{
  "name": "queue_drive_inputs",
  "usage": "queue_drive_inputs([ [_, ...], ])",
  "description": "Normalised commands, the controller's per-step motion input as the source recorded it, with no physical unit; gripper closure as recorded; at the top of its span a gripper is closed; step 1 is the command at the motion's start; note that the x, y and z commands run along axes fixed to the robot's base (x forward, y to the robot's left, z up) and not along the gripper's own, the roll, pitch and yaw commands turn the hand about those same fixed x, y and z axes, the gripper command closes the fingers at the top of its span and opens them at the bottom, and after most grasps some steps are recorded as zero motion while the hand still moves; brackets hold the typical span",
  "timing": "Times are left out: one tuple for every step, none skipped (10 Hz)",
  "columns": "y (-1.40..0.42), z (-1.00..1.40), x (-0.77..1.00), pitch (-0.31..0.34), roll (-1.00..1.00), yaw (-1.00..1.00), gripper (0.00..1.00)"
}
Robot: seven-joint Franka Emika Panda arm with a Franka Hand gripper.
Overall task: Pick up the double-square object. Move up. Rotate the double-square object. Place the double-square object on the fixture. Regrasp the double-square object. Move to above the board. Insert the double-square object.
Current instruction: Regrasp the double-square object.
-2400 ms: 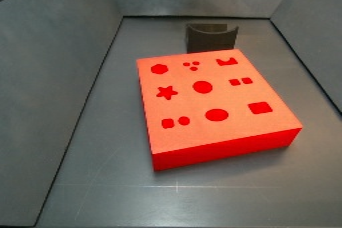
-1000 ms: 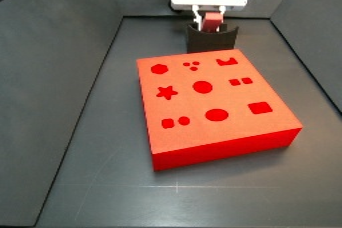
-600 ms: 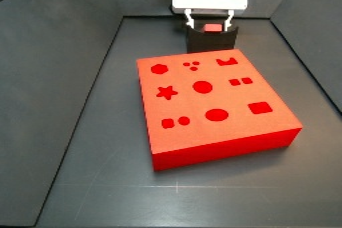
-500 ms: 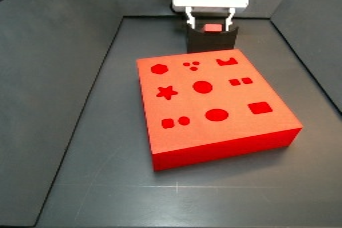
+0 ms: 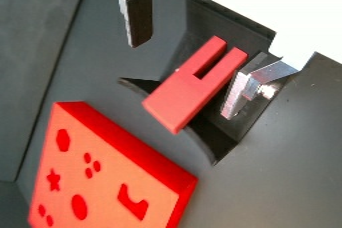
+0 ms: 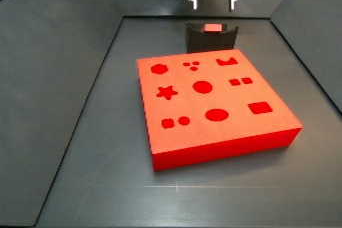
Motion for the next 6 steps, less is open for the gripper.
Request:
queue_drive_inputs([
  [0.00,0.51,-0.03,0.057,0.05,0.01,0.00],
  [0.00,0.27,-0.03,0.068,0.04,0.00,0.00],
  [-0.99,1.00,-0.08,0.074,1.00,0.03,0.00],
  [-1.00,0.96,-0.08,0.073,1.00,0.03,0.00],
  [-1.00,0.92,-0.10,0.061,1.00,0.03,0.00],
  [-1.00,0.87,-0.14,0.053,1.00,0.03,0.00],
])
